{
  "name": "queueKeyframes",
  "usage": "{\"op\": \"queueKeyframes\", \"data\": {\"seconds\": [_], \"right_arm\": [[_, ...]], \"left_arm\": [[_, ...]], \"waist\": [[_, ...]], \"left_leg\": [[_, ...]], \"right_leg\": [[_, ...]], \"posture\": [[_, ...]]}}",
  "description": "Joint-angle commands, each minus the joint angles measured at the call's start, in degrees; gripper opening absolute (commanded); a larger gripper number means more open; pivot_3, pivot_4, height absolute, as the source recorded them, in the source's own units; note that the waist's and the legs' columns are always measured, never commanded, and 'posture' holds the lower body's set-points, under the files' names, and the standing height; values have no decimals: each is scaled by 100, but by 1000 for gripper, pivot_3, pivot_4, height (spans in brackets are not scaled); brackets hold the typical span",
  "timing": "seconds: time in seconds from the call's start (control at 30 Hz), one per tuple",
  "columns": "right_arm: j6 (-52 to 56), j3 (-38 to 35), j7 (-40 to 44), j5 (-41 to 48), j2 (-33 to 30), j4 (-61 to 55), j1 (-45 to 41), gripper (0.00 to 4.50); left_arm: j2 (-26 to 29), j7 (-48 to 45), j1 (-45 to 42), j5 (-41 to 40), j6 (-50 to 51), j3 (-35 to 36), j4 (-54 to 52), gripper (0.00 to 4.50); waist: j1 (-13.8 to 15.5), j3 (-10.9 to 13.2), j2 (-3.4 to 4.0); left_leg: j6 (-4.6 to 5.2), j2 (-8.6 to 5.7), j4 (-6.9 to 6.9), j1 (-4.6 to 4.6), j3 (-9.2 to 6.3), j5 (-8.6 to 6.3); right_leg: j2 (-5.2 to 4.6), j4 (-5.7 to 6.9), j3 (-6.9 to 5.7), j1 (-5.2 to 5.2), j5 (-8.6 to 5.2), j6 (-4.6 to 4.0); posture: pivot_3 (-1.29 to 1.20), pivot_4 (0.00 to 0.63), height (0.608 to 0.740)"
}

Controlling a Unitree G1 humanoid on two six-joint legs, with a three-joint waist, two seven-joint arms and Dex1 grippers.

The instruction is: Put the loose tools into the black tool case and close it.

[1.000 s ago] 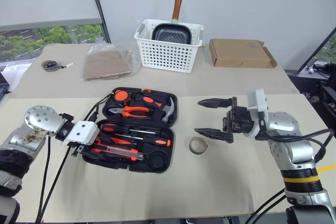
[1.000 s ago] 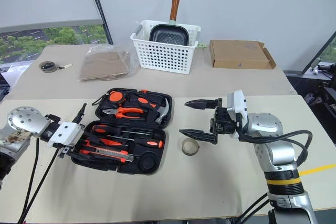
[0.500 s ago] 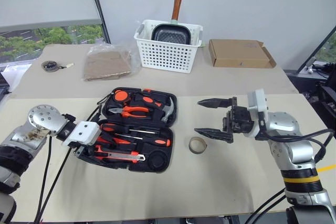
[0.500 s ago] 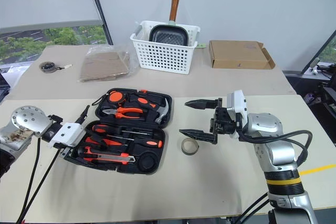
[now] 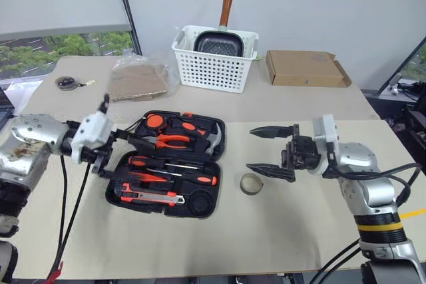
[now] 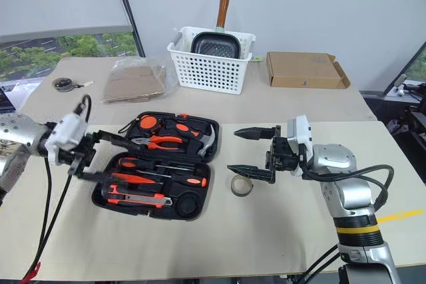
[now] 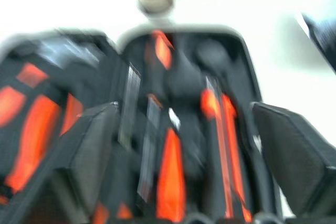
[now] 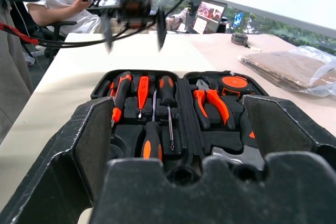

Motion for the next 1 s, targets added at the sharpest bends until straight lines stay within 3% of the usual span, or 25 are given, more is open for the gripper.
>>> {"op": "queueKeyframes", "data": {"seconds": [0.03,0.1,0.23,0.27,0.37,0.6,0.77,1.0], "right_arm": [[-167,-162,20,36,-63,-139,-25,4500],[-169,-218,25,58,-109,-169,45,4500],[-169,-266,68,91,-168,-213,179,4500],[-152,-273,90,110,-180,-214,191,4500],[-116,-251,189,135,-197,-136,157,4500],[-154,-53,459,55,-77,202,-202,4500],[-150,-11,525,51,-53,255,-263,4500],[-154,4,489,46,-9,187,-199,4500]], "left_arm": [[-78,1359,1168,-638,1129,1001,-1446,2561],[-292,2187,2141,-1088,1650,1621,-2431,1839],[-1043,3726,3317,-935,2025,2316,-3530,233],[-1329,4221,3701,-818,2106,2460,-3777,44],[-1892,5101,4513,-321,2275,2582,-4320,44],[-2650,5873,5306,1060,2136,1803,-4875,44],[-3172,6454,5259,1591,2288,1634,-4854,44],[-3522,6578,4903,1888,2376,1397,-4674,44]], "waist": [[-46,0,0],[-100,0,1],[-94,1,1],[-74,3,3],[-35,7,9],[63,15,30],[87,15,28],[83,15,28]], "left_leg": [[-5,0,-1,4,1,3],[-27,1,-10,14,4,15],[-36,0,-14,22,-5,19],[-36,1,-15,24,-6,18],[7,1,-17,67,-14,-10],[-50,0,-14,84,-14,-30],[-48,-1,-14,74,-22,-30],[1,-1,-14,54,-23,-23]], "right_leg": [[1,1,1,3,-2,3],[-1,-2,12,8,-5,8],[-8,-1,4,23,-8,11],[-7,-6,-1,29,-8,11],[-10,-9,-2,73,-9,10],[-8,-6,3,79,-28,-22],[-6,-4,-1,77,-18,-12],[-7,-14,-7,70,-8,0]], "posture": [[0,150,700],[0,150,700],[0,150,700],[0,150,700],[0,150,700],[0,150,700],[0,150,700],[0,150,700]]}}
